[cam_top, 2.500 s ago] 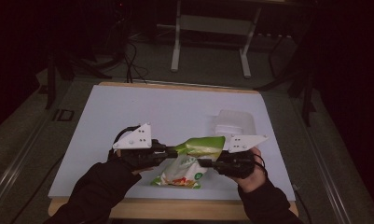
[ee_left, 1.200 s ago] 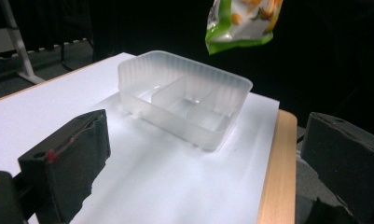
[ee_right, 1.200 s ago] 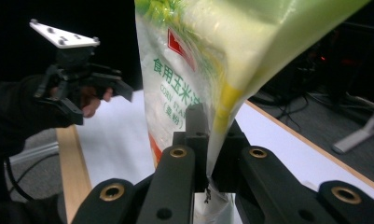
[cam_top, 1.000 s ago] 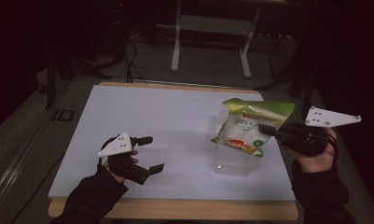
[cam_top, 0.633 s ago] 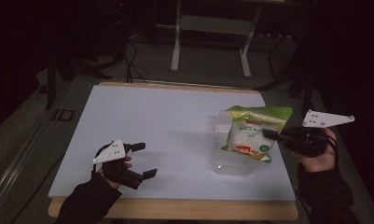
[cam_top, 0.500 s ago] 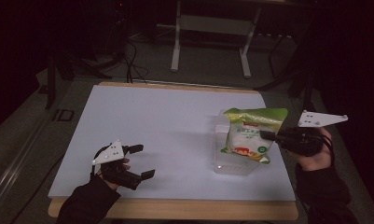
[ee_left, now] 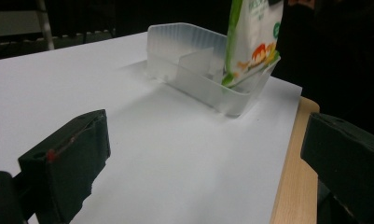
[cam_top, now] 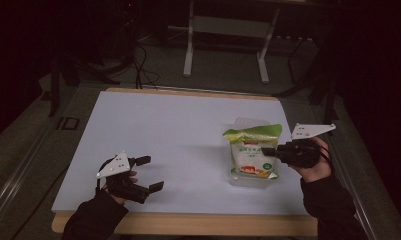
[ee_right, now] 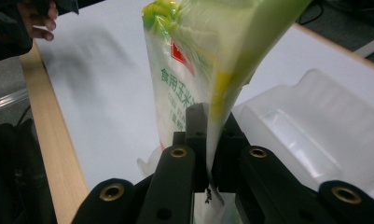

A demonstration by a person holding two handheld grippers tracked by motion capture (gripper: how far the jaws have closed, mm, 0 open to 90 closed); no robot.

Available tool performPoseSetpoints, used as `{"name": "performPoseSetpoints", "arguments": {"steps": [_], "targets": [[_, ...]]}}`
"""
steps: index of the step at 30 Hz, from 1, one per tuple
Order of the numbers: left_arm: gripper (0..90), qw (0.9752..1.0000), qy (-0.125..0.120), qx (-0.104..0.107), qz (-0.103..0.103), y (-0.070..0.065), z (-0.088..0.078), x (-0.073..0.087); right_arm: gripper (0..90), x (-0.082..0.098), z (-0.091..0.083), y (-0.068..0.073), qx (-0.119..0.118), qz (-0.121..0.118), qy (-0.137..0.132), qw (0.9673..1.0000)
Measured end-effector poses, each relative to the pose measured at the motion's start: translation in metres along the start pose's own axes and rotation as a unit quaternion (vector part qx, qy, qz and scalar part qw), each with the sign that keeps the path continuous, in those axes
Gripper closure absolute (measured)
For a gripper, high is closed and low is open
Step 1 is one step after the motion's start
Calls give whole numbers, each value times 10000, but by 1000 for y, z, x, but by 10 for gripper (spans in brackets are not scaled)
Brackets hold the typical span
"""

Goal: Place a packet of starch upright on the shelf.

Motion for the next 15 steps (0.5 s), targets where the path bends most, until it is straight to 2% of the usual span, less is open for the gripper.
{"name": "performPoseSetpoints", "arguments": {"steps": [4, 7, 8, 9, 12, 13, 15], "targets": [[18, 10000, 20, 7, -3, 0, 1, 2, 872, 12, 8, -2, -53, 87, -43, 9999], [18, 10000, 17, 0, -34, 0, 1, 3, 872, 21, 6, -4, -145, 202, -323, 9992], [18, 10000, 17, 0, -34, 0, 1, 3, 872, 21, 6, -4, -145, 202, -323, 9992], [18, 10000, 6, -4, -29, 1, 1, 4, 872, 29, 5, -5, -185, 273, -440, 9985], [18, 10000, 3, -12, -27, 1, 1, 4, 872, 39, 6, -5, -176, 311, -465, 9983], [18, 10000, 3, -12, -48, 1, 2, 5, 872, 49, 10, -6, -153, 381, -414, 9983], [18, 10000, 18, -7, -37, 1, 2, 5, 872, 56, 14, -8, -123, 445, -362, 9983]]}}
Point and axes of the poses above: each handheld gripper's, and its own axes: z roughly forward along the jaws, x roughly out of its underside, y roughly to its left, the point moved 5 cm from there along z, roughly forward along the jaws, and after that the axes turned 14 degrees about -x, right-handed, at the moved point
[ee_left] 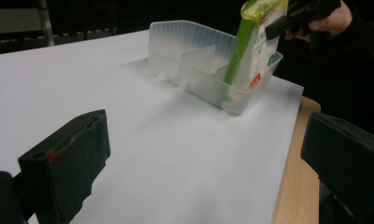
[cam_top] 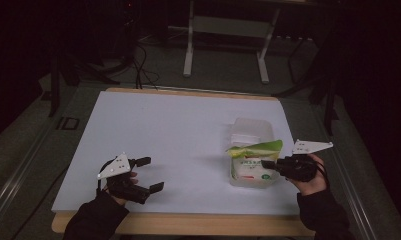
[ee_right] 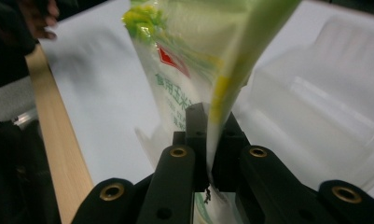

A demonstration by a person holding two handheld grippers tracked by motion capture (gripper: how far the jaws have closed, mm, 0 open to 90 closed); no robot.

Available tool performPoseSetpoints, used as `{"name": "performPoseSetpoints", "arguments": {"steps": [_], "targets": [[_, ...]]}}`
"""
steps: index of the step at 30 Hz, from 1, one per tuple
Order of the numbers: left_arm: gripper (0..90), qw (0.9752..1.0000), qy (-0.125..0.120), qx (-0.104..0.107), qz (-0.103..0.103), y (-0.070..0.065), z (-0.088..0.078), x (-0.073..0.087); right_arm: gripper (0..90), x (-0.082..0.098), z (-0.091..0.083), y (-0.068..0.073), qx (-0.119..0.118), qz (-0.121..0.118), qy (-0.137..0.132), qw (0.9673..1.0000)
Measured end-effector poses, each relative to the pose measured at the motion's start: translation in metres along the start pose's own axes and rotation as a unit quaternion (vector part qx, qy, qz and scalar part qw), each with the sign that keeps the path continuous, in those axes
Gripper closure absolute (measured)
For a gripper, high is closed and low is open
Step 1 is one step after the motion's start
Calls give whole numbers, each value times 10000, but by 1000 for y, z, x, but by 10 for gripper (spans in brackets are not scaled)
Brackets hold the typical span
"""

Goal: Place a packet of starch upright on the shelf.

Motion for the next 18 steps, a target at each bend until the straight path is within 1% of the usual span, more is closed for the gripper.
{"name": "performPoseSetpoints", "arguments": {"steps": [2, 4, 7, 9, 13, 15, 16, 18], "targets": [[18, 10000, 10, 9, -5, 0, 1, 1, 872, 5, -1, -3, 0, 113, -135, 9998], [18, 10000, 17, 18, -1, -1, 1, 1, 871, 7, -3, -4, 29, 139, -156, 9998], [18, 10000, 32, 26, -16, 0, 2, 3, 868, 10, -3, -3, 95, 90, -152, 9998], [18, 10000, 42, 20, -9, -1, 3, 3, 848, 12, -4, -3, 127, 95, -189, 9997], [18, 10000, 41, 29, 8, -1, 2, 4, 760, 13, -7, -5, 93, 261, -359, 9990], [18, 10000, 47, 35, 3, -1, 3, 5, 721, 10, -11, -4, 131, 223, -501, 9984], [18, 10000, 45, 39, -15, -1, 3, 5, 689, 7, -15, -3, 178, 185, -564, 9981], [18, 10000, 50, 42, -12, 0, 4, 5, 601, -1, -24, 0, 272, 133, -773, 9965]]}}
Point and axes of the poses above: each handheld gripper's, and its own axes: z roughly forward along the jaws, x roughly out of its underside, y roughly to its left, the point moved 5 cm from there along z, roughly forward along the jaws, and after that the axes turned 14 degrees about -x, right-handed, at the moved point
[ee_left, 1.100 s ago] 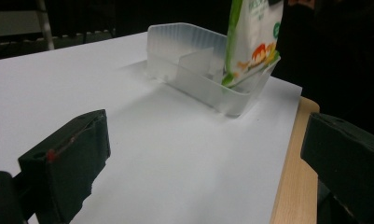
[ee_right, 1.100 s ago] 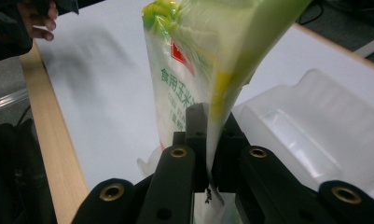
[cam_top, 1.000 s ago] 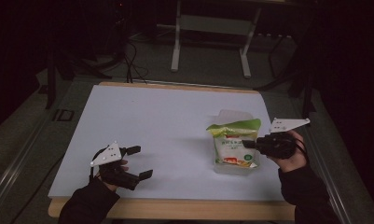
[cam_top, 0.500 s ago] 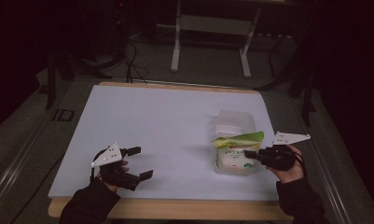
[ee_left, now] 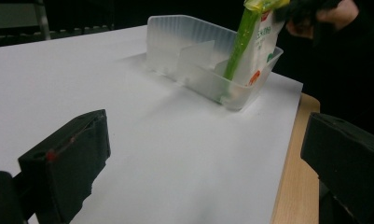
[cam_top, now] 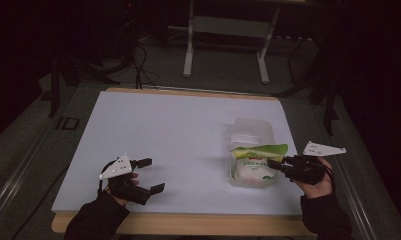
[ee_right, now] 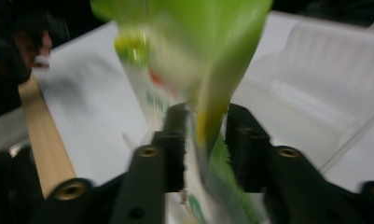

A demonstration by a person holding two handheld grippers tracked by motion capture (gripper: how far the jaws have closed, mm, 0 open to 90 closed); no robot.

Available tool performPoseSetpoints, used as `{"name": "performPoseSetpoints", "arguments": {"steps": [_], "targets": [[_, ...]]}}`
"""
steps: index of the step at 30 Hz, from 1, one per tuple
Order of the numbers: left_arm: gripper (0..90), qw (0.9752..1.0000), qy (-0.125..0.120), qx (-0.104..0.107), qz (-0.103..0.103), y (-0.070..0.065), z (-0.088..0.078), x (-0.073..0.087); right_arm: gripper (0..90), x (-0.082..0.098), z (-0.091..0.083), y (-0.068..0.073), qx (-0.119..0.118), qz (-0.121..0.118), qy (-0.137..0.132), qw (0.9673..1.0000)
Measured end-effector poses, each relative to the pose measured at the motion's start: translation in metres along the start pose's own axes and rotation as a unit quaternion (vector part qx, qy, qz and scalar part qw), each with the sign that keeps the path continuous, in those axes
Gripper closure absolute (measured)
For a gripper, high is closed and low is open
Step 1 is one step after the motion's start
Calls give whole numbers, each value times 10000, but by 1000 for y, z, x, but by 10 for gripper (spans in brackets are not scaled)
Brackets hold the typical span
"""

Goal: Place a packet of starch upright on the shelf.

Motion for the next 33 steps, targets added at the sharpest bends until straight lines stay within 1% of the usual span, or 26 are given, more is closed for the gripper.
{"name": "performPoseSetpoints", "arguments": {"steps": [1, 2, 3, 5, 7, 9, 10, 11, 13, 14, 17, 18, 19, 20, 21, 23, 26, 28, 29, 33], "targets": [[18, 10000, 0, 0, 0, 0, 0, 0, 564, -5, -4, 2, 70, -73, -67, 9999], [18, 10000, 3, -1, -1, 0, 0, 0, 564, -5, -4, 2, 70, -73, -67, 9999], [18, 10000, 9, -2, 5, -1, 0, 0, 412, -15, -11, 7, 273, -271, -278, 9989], [18, 10000, 26, 4, 62, -3, 0, 0, 380, -21, -15, 11, 376, -319, -373, 9981], [18, 10000, 33, 19, 90, -4, 1, 1, 286, -31, -20, 16, 434, -395, -567, 9967], [18, 9999, 35, 20, 98, -4, 1, 1, 209, -40, -24, 22, 466, -537, -728, 9948], [18, 9999, 40, 21, 99, -4, 1, 1, 176, -45, -26, 25, 483, -598, -804, 9938], [18, 9999, 41, 19, 98, -4, 1, 1, 162, -49, -27, 29, 453, -623, -887, 9931], [18, 10000, 34, 16, 86, -4, 1, 1, 150, -58, -28, 37, 392, -717, -1071, 9909], [18, 10000, 36, 14, 91, -3, 1, 1, 144, -61, -27, 42, 351, -767, -1119, 9901], [18, 9999, 39, 5, 111, -3, 1, 1, 145, -66, -21, 54, 296, -820, -1197, 9890], [18, 9999, 39, 5, 111, -3, 1, 1, 145, -66, -21, 54, 296, -820, -1197, 9890], [18, 9999, 38, 4, 107, -2, 1, 1, 146, -69, -17, 62, 249, -902, -1279, 9874], [18, 9999, 38, 4, 107, -2, 1, 1, 146, -69, -17, 62, 249, -902, -1279, 9874], [18, 9999, 40, 9, 111, -2, 1, 1, 147, -71, -13, 70, 97, -933, -1299, 9871], [18, 9999, 35, 12, 119, -3, 0, 2, 148, -73, -10, 75, 31, -984, -1285, 9868], [18, 9999, 26, 12, 123, -3, 0, 2, 150, -73, 0, 86, -95, -1050, -1176, 9874], [18, 9999, 26, 12, 123, -3, 0, 2, 150, -72, 2, 88, -137, -1067, -1146, 9876], [18, 9999, 47, 18, 130, -3, 0, 3, 151, -71, 10, 94, -243, -1078, -1079, 9880], [18, 9999, 51, 25, 153, -4, 0, 3, 152, -66, 24, 101, -454, -1095, -972, 9882]]}}
Point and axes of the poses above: each handheld gripper's, and its own axes: z roughly forward along the jaws, x roughly out of its underside, y roughly to its left, the point moved 5 cm from there along z, roughly forward along the jaws, and after that the axes turned 14 degrees about -x, right-handed, at the moved point
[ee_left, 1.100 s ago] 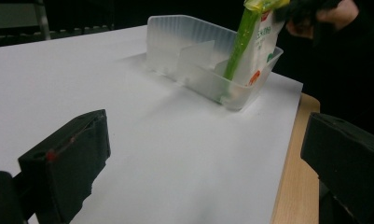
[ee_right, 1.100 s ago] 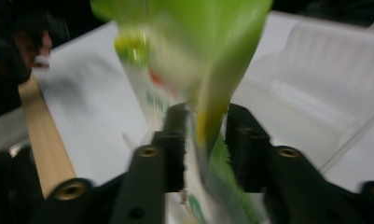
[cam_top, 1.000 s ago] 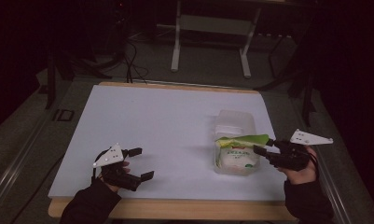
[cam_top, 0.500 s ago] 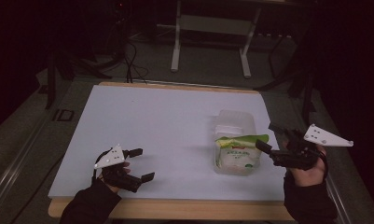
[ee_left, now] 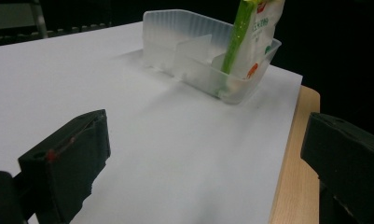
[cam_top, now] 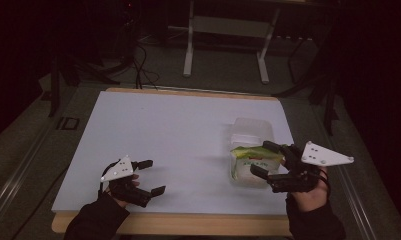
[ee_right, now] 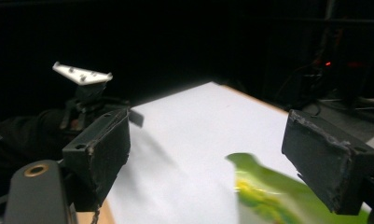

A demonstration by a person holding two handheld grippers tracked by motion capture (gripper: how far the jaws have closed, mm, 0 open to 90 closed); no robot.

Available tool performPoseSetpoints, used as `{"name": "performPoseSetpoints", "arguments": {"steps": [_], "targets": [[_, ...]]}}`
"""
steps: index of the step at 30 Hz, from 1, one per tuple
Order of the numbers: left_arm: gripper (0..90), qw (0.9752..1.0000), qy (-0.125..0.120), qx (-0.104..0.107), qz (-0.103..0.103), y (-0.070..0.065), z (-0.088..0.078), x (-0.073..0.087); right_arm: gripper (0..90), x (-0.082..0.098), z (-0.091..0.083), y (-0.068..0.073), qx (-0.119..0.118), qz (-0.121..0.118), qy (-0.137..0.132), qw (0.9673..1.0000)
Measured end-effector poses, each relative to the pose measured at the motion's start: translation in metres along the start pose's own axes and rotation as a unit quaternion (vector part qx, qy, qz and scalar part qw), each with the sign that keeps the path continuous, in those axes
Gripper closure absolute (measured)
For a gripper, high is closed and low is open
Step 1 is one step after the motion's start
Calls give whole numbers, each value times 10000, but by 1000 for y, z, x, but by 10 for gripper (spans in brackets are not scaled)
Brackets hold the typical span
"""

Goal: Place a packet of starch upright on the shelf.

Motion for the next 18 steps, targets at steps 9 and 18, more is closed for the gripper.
{"name": "performPoseSetpoints", "arguments": {"steps": [9, 18], "targets": [[18, 10000, 5, -21, 29, 0, -1, 0, 151, 19, 23, 13, -392, -45, 227, 9990], [18, 10000, -22, -23, 24, 1, -2, 0, 150, 48, 41, 22, -644, 113, 459, 9968]]}}
Point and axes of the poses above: each handheld gripper's, and its own axes: z roughly forward along the jaws, x roughly out of its underside, y roughly to its left, the point moved 5 cm from there along z, roughly forward along the jaws, and after that the axes turned 14 degrees about -x, right-handed, at the moved point
